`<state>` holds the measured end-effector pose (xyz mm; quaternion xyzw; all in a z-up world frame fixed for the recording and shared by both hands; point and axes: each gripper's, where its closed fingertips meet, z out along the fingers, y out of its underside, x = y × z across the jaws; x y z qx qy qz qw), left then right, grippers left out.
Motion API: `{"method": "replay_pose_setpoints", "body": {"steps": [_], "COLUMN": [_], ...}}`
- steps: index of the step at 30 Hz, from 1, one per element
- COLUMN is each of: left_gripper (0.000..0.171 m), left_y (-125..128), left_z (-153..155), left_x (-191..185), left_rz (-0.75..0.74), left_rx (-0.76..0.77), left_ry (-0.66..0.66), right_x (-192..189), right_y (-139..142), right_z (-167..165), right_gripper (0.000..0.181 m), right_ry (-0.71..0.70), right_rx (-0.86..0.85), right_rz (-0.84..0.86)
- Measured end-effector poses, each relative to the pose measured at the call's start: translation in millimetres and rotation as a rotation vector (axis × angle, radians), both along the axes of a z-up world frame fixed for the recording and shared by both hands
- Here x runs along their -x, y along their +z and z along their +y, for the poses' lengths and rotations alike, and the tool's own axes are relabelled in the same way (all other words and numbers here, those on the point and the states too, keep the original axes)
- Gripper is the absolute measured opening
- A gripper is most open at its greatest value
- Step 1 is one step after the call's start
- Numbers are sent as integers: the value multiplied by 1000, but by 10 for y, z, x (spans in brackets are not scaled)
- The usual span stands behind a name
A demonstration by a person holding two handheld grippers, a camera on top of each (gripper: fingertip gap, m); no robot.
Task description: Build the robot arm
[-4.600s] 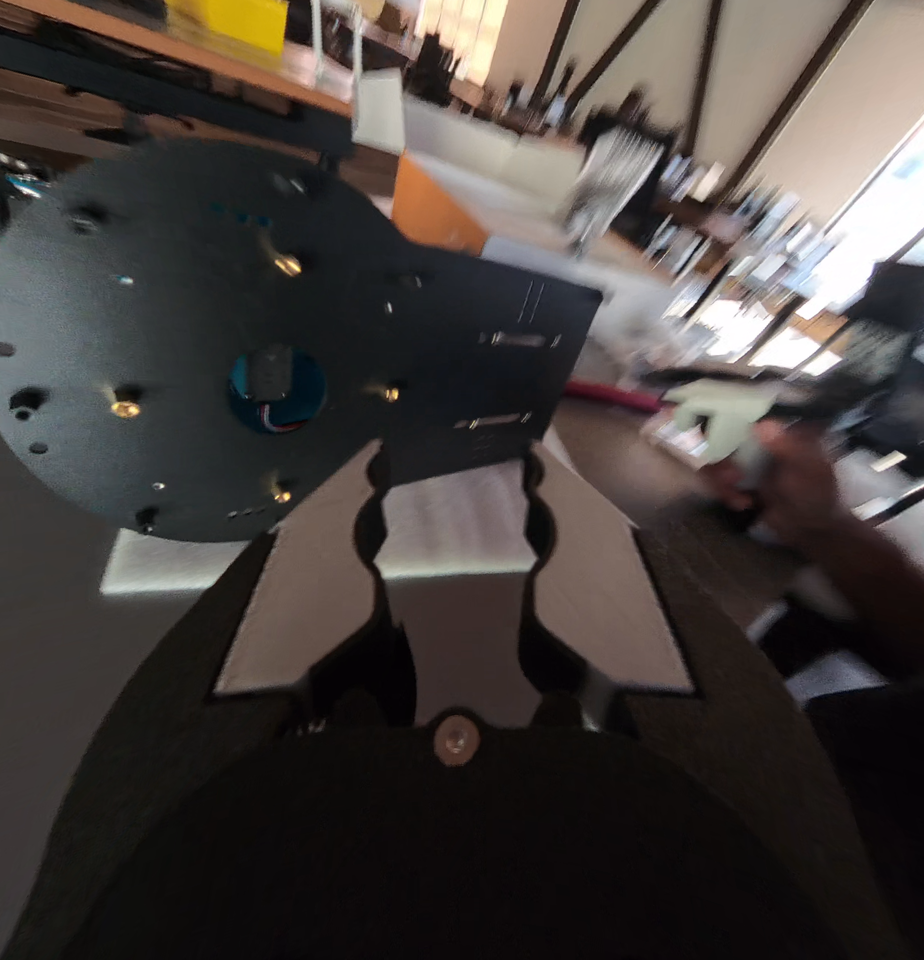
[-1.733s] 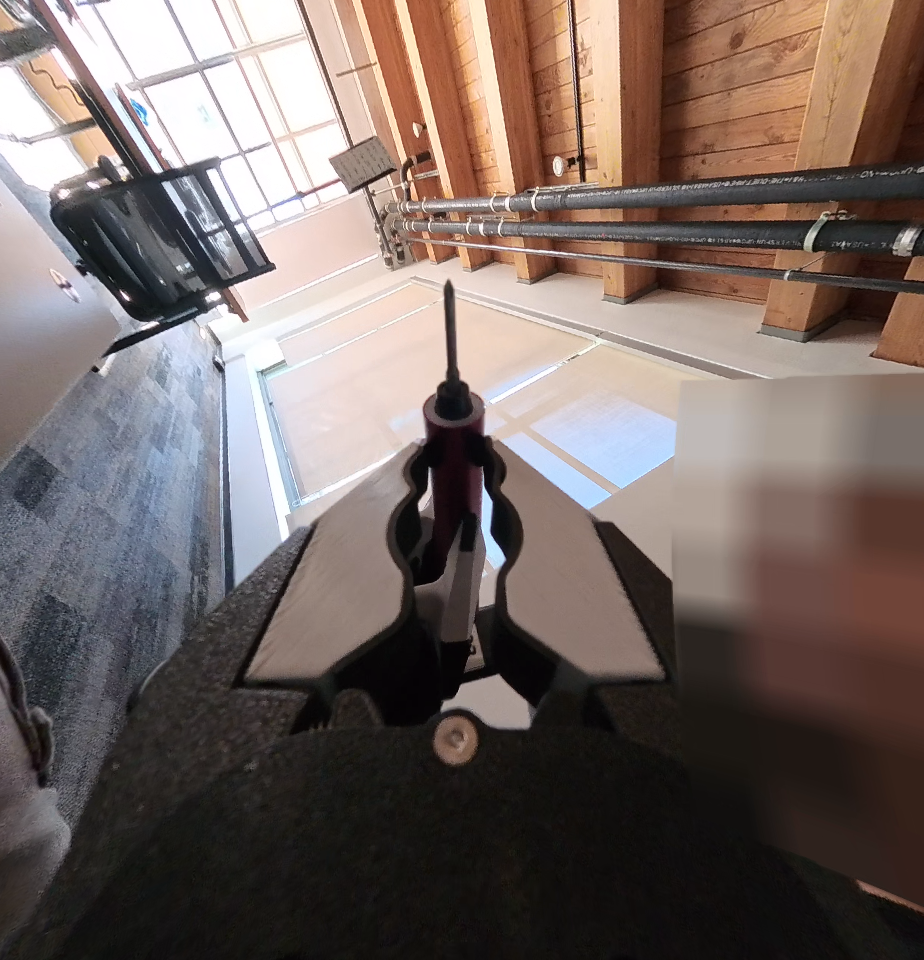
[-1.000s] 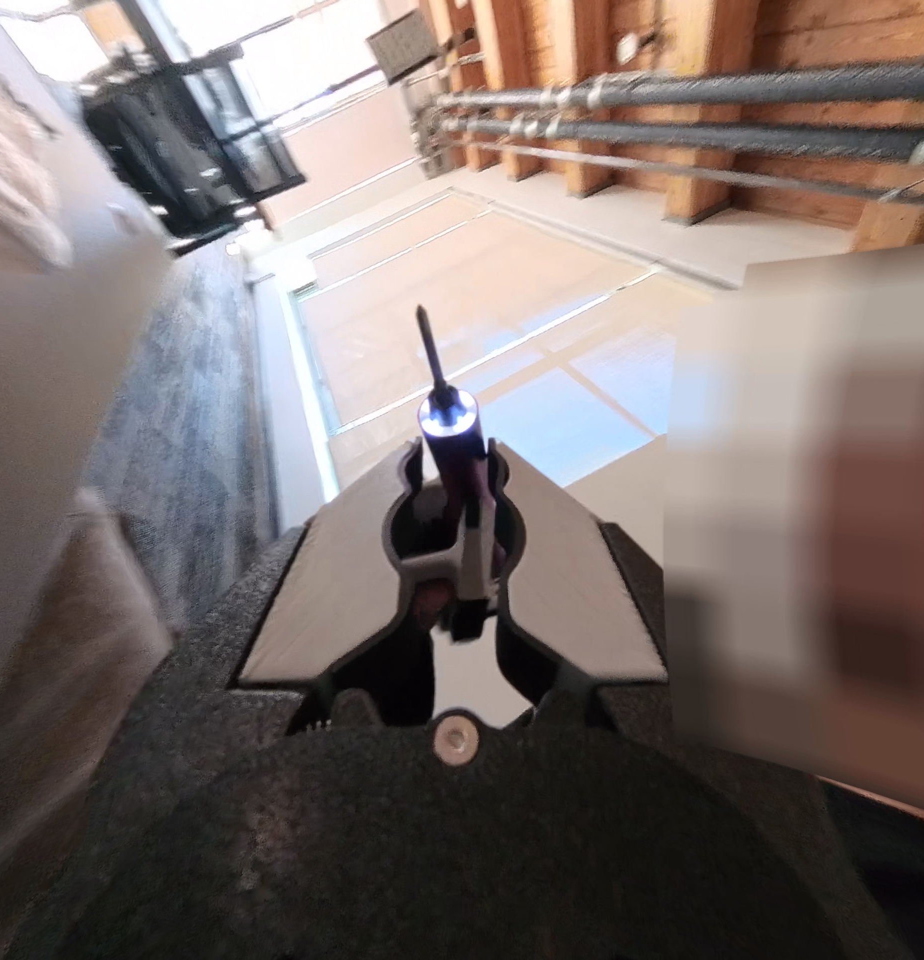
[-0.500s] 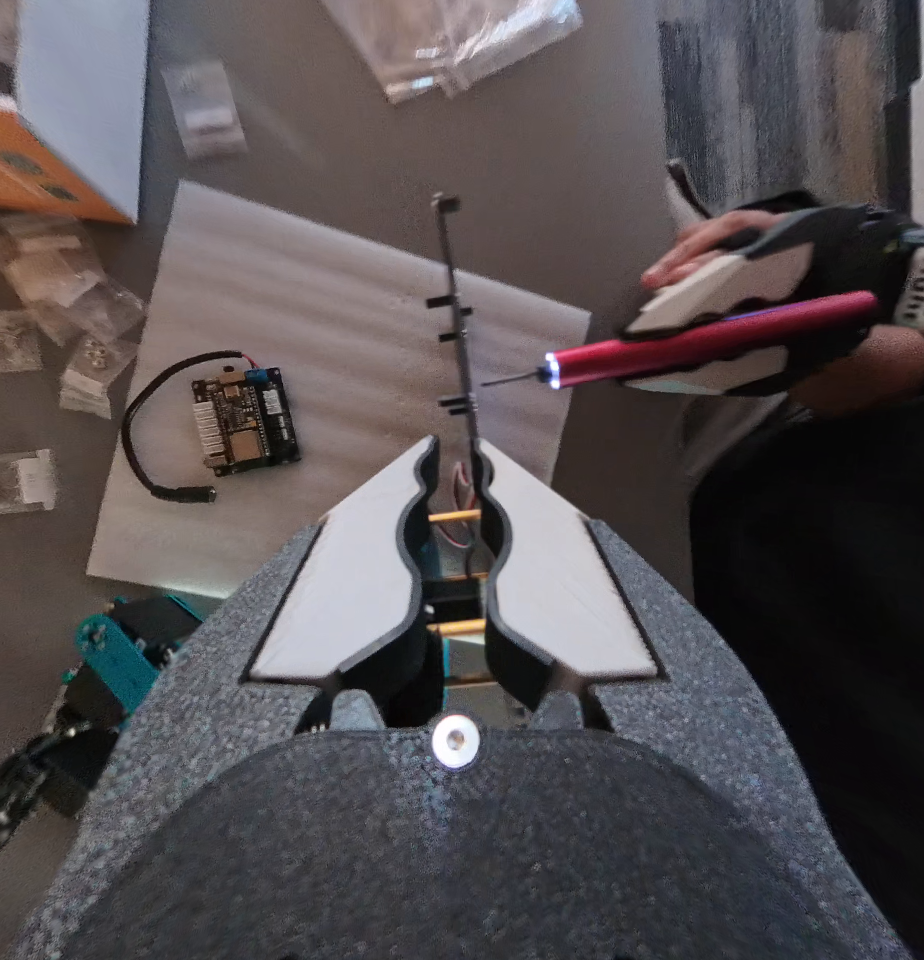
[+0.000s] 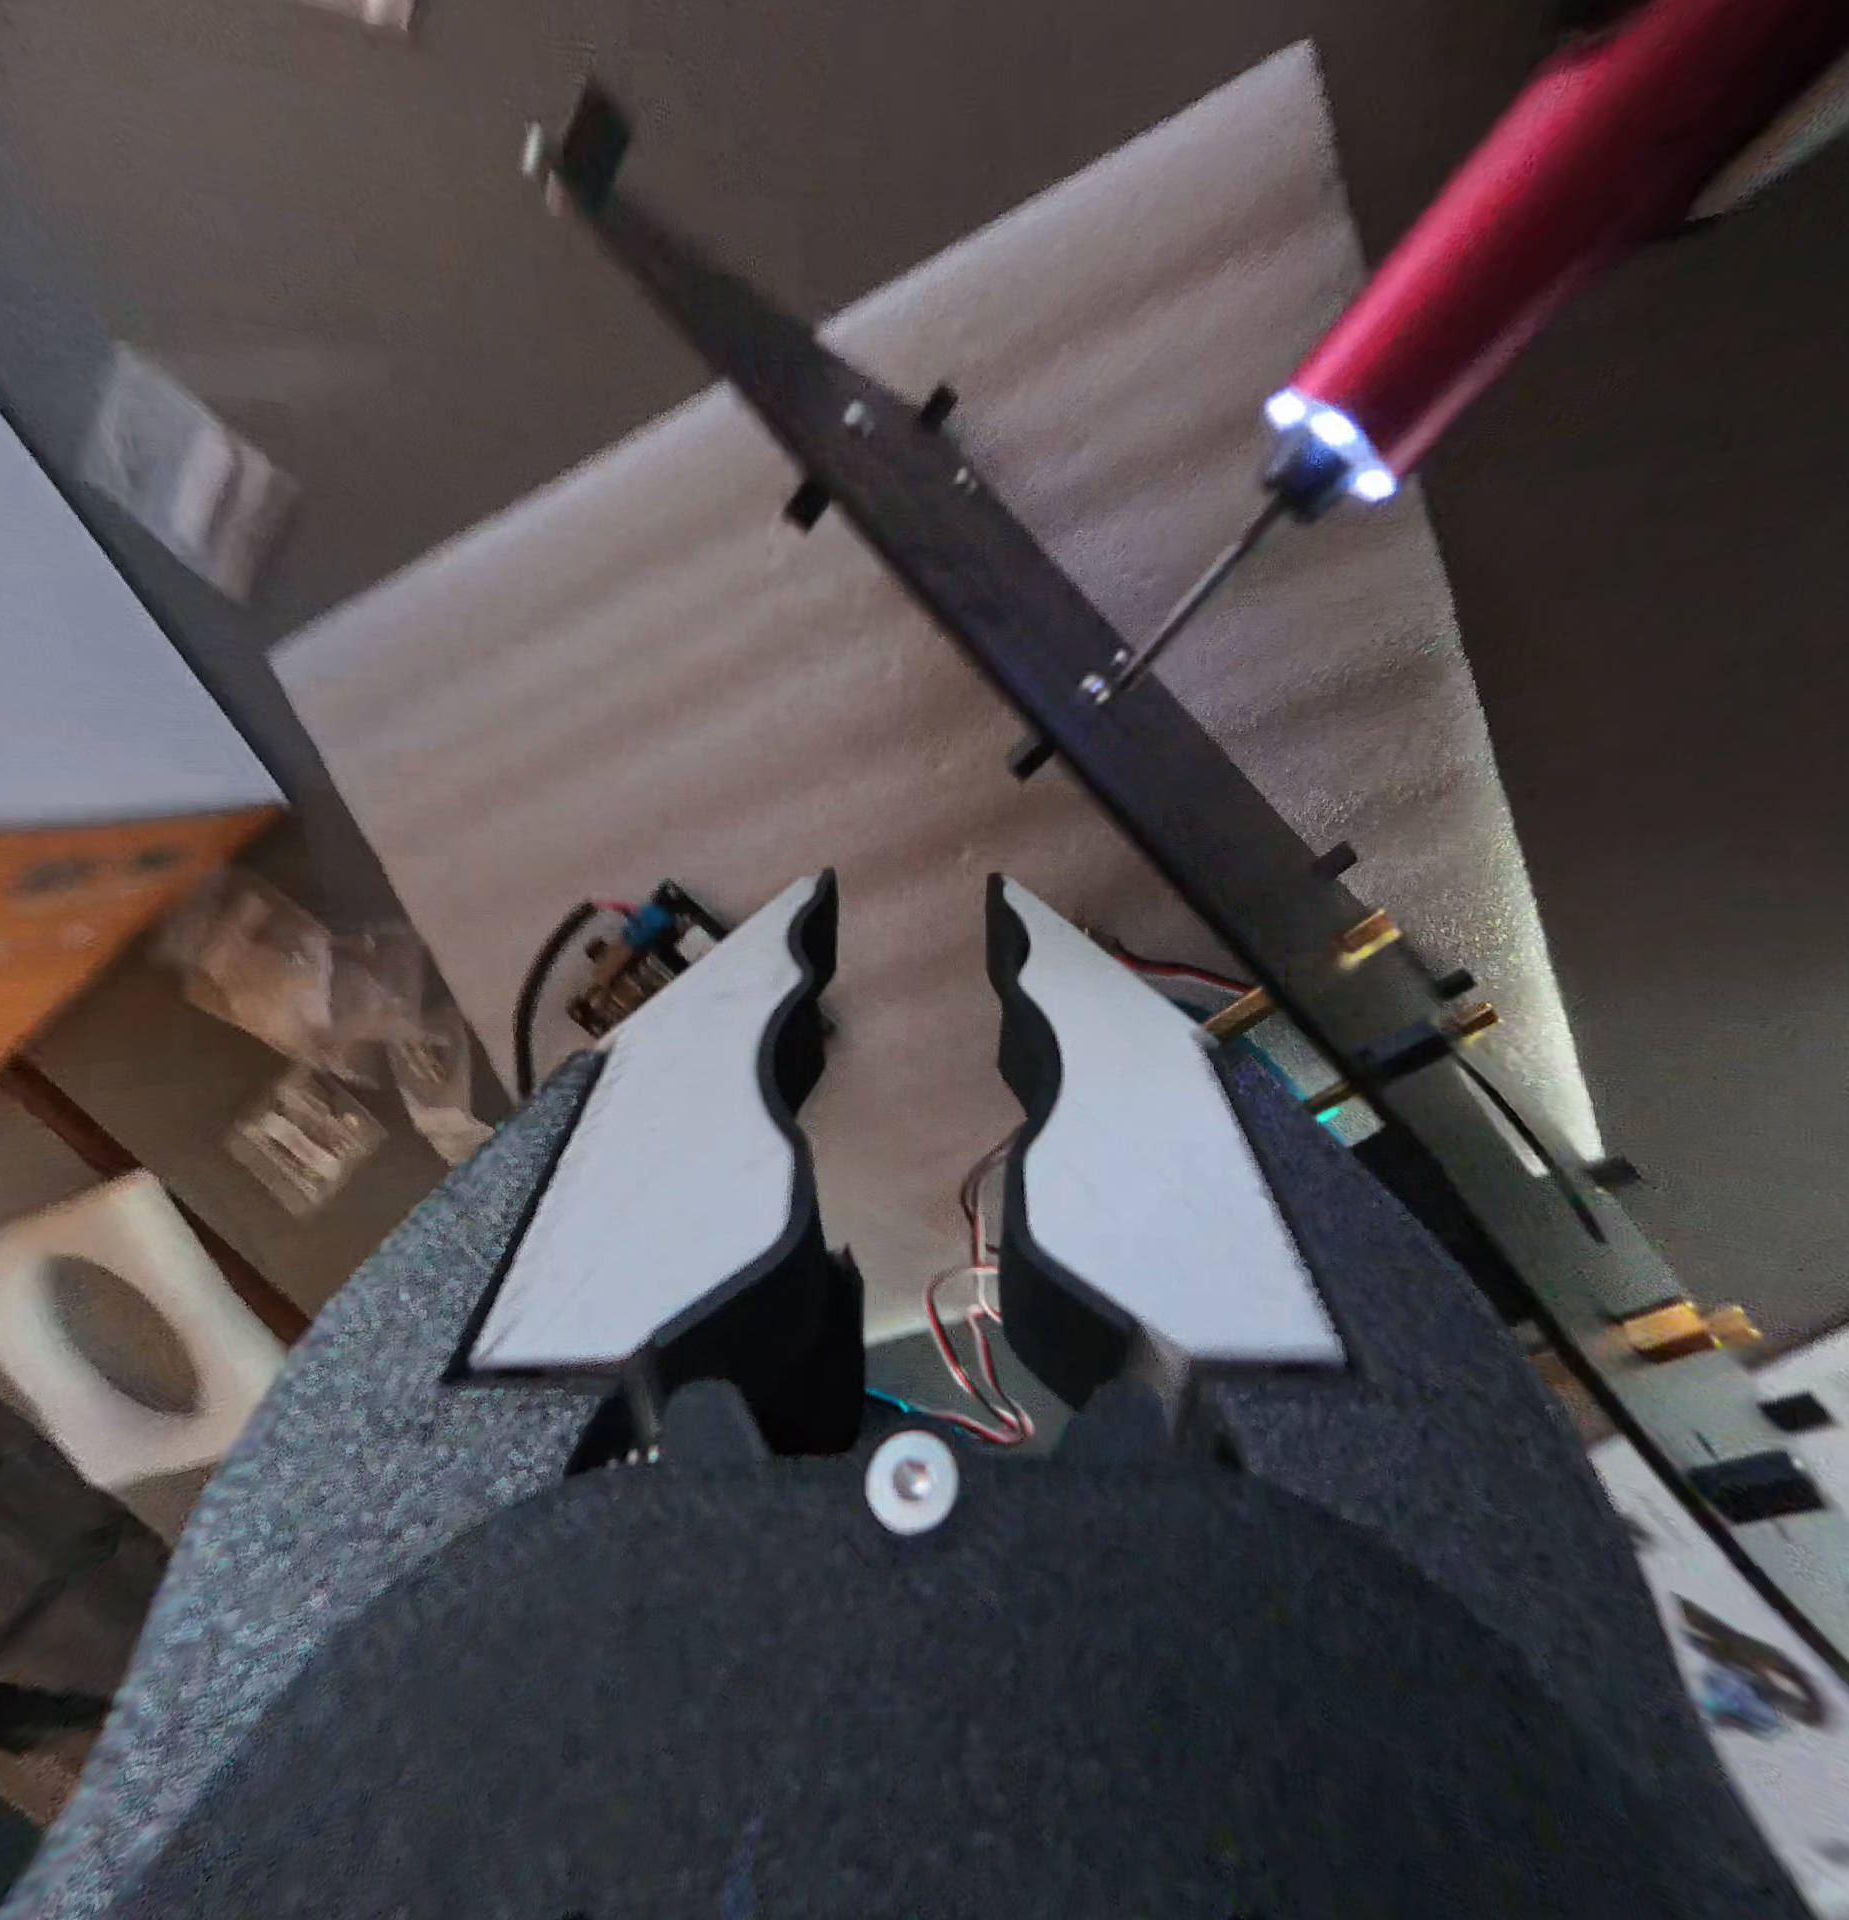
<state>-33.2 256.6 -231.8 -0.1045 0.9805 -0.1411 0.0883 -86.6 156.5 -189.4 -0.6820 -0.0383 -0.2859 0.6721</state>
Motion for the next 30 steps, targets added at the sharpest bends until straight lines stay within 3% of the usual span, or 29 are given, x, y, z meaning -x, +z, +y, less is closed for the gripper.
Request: {"method": "replay_pose_setpoints", "body": {"steps": [3, 7, 13, 30], "left_gripper": [26, 19, 20, 0], "left_y": [64, 64, -77, -64], "left_z": [-114, -155, -33, -253], "left_x": [25, 75, 13, 12], "left_rz": [-91, -103, -109, -207], "left_rx": [16, 24, -62, 8], "left_ry": [-119, -197, -247, -357], "right_x": [-6, -13, -23, -45], "right_y": [-10, -39, -20, -30], "right_z": [2, 26, 0, -4], "right_gripper": [21, 21, 21, 21], "right_ry": [3, 2, -1, -7], "right_rx": [1, 15, -3, -1], "right_rz": [4, 3, 8, 14]}}
